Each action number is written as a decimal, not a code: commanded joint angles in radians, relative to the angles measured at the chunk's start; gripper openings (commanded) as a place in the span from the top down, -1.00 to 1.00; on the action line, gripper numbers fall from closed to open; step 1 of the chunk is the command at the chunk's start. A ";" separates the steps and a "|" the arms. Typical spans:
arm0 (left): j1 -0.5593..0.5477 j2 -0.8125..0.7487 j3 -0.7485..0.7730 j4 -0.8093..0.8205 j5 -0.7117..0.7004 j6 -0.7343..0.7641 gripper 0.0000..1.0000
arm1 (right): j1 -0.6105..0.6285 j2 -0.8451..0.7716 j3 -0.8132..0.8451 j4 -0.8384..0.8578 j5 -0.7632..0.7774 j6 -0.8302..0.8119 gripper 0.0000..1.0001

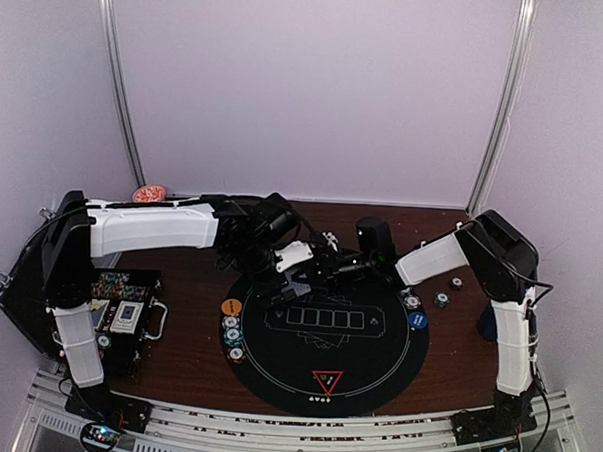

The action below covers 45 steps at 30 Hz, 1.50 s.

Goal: Distribute texas hold em gaming equipment
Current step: Pass from the left arm to the right, then adjust the poker card on the poker table mat.

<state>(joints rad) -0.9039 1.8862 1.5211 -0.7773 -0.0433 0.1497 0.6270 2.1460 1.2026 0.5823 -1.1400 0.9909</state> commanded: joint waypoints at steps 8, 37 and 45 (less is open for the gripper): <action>0.025 -0.388 -0.243 0.326 -0.068 -0.140 -0.96 | -0.047 -0.144 0.253 -0.871 0.263 -0.701 0.95; 0.046 -0.933 -0.683 0.402 -0.414 -0.473 -0.96 | 0.226 -0.136 0.256 -1.242 0.915 -1.075 0.58; 0.046 -0.925 -0.682 0.401 -0.421 -0.470 -0.96 | 0.243 -0.139 0.267 -1.241 0.928 -1.077 0.57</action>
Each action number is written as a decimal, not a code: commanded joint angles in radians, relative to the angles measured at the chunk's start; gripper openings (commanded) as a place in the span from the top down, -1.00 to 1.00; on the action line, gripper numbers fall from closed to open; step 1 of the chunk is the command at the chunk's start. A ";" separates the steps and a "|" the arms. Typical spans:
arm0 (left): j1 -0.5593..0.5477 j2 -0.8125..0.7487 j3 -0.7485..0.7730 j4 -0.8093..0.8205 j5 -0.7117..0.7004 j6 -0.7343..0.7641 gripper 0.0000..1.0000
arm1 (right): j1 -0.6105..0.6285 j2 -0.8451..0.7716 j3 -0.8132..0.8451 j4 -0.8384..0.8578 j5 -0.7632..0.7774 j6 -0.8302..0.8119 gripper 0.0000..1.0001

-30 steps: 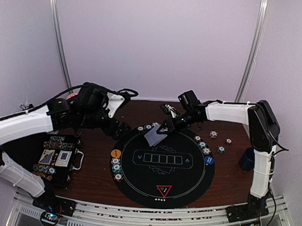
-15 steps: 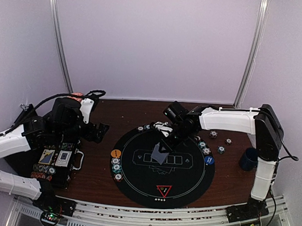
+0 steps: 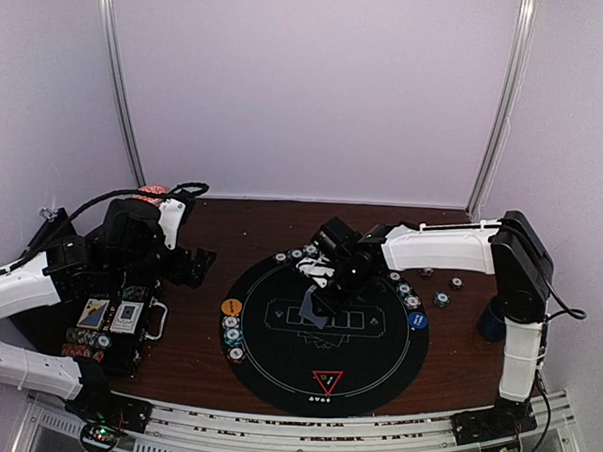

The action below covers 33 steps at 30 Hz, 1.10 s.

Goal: Distribute texas hold em gaming equipment
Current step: Adjust the poker card on the poker table mat.

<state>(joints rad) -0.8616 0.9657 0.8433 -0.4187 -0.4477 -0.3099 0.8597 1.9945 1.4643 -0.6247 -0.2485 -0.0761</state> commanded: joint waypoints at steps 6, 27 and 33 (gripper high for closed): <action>0.004 0.001 -0.004 0.040 -0.017 -0.008 -0.96 | 0.023 0.017 0.032 -0.053 0.040 -0.016 0.46; 0.004 0.020 -0.003 0.040 -0.017 -0.005 -0.96 | 0.053 0.019 0.090 -0.075 0.118 -0.027 0.31; 0.004 0.024 -0.003 0.038 -0.019 -0.006 -0.96 | 0.062 0.010 0.093 -0.078 0.138 -0.028 0.32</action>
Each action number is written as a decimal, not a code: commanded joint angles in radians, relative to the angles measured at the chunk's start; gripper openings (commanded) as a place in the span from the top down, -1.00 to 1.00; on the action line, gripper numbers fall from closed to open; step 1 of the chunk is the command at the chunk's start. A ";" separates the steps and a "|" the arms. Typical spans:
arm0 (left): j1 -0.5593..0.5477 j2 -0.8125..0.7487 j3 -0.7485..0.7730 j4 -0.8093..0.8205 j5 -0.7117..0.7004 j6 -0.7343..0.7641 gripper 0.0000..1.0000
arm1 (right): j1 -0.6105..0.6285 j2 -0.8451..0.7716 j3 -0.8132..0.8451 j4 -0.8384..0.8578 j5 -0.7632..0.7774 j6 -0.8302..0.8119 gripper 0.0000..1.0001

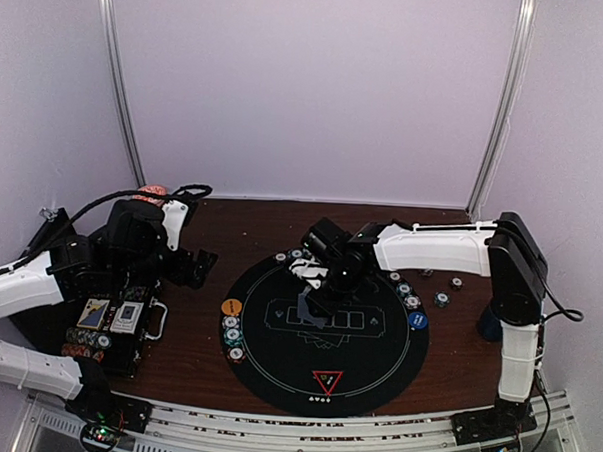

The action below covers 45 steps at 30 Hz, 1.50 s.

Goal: Distribute texas hold em gaming equipment
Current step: Adjust the poker card on the poker table mat, then pick up the poker card from the poker table mat.

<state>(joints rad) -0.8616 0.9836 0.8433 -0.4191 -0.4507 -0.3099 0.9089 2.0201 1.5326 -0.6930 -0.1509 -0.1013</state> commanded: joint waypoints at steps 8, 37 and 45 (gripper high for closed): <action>0.004 0.016 -0.002 0.036 -0.018 -0.005 -0.96 | 0.024 -0.032 0.036 -0.029 0.041 0.001 0.30; 0.004 0.021 0.001 0.035 -0.026 0.000 -0.96 | 0.029 -0.011 0.113 -0.107 0.071 0.021 0.35; 0.004 0.024 0.002 0.033 -0.028 0.000 -0.96 | 0.032 -0.001 0.114 -0.112 0.087 0.023 0.39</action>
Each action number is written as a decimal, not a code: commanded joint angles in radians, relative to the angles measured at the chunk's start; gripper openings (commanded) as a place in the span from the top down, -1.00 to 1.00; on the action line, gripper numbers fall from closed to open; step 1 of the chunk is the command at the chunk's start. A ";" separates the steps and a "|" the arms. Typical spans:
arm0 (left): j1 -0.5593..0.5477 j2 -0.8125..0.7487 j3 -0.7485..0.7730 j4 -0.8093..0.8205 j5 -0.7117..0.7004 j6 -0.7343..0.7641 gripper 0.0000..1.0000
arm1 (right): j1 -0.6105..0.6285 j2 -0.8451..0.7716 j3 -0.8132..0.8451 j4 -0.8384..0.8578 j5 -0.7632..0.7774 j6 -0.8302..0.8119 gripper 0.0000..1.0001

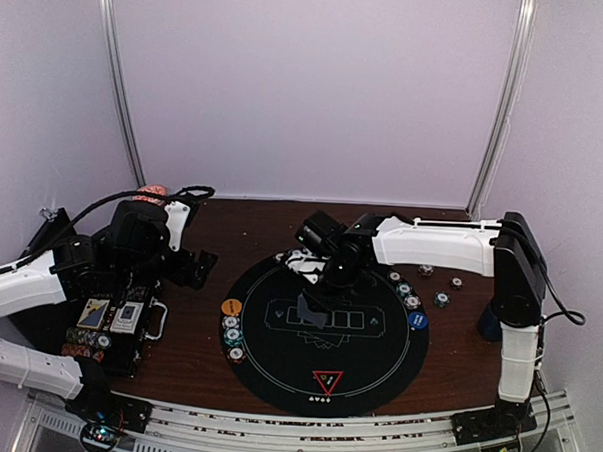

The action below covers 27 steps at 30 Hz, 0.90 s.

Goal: Distribute texas hold em gaming equipment
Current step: Pick up the poker card from the poker table mat.

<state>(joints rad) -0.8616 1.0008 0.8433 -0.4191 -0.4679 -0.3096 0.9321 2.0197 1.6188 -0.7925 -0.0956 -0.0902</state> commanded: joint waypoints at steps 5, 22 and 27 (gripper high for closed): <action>0.004 0.012 0.003 0.033 -0.010 0.003 -0.96 | 0.017 0.003 0.034 -0.014 0.043 0.010 0.50; 0.005 0.053 0.009 0.035 0.000 -0.014 -0.96 | 0.021 -0.023 0.032 -0.016 0.011 0.024 1.00; -0.038 0.059 -0.050 0.163 -0.011 -0.004 -0.96 | -0.007 -0.040 0.028 -0.004 -0.035 0.040 1.00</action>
<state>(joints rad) -0.8658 1.0550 0.8371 -0.4004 -0.4675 -0.3149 0.9455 2.0209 1.6375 -0.8135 -0.0944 -0.0738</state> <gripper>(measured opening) 0.978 0.126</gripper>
